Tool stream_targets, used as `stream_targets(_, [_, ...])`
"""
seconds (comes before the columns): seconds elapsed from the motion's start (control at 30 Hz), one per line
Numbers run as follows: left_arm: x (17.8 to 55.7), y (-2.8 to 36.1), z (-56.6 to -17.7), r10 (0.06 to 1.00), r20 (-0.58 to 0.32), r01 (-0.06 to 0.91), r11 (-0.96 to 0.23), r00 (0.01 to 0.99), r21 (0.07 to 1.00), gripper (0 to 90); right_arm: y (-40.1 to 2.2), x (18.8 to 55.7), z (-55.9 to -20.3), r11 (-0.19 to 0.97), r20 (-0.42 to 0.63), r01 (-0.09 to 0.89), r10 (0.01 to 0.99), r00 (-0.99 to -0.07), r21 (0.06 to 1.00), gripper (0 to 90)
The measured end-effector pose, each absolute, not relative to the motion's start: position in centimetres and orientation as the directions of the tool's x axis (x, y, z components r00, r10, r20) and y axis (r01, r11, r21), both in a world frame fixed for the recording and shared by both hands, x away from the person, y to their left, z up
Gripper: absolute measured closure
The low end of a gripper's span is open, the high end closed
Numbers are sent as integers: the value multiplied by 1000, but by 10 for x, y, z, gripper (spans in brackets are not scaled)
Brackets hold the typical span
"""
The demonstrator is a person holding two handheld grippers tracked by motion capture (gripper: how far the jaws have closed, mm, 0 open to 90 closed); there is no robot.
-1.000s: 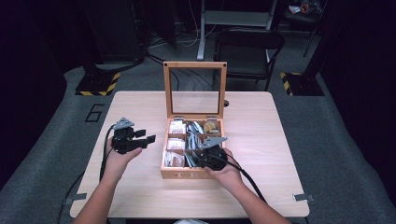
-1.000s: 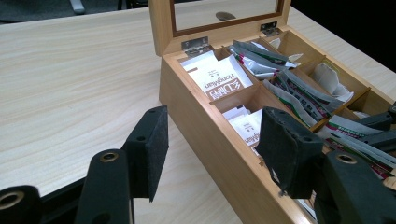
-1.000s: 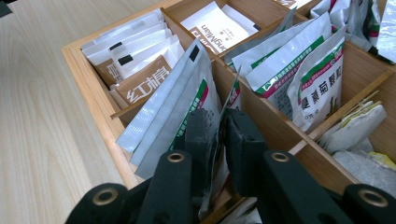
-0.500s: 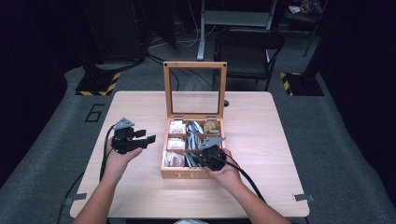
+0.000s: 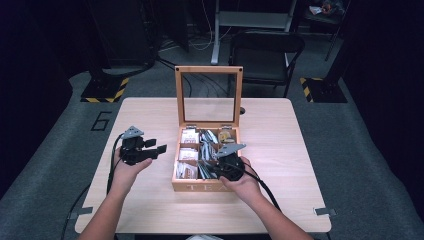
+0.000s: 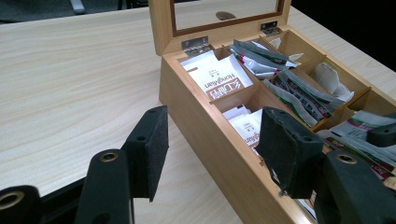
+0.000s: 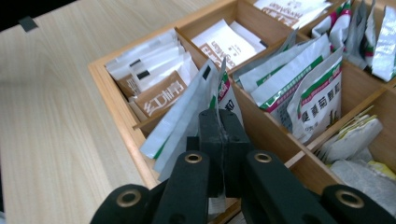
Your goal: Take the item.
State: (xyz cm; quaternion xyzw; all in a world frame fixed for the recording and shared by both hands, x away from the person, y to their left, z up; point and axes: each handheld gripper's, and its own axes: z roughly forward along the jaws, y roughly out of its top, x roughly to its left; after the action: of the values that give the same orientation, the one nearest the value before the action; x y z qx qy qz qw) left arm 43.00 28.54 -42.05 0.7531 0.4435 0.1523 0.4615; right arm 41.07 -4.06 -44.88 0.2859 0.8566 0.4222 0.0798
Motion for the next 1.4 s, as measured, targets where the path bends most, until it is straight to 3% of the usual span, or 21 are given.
stream_targets(0.5, [430, 285, -421, 809, -182, 529, -179, 559, 830, 427, -55, 411, -425, 402, 157, 431, 558, -815, 808, 899])
stream_targets(1.4, [430, 287, -421, 810, -183, 530, -178, 558, 829, 427, -93, 415, -394, 339, 128, 410, 618, -776, 847, 899])
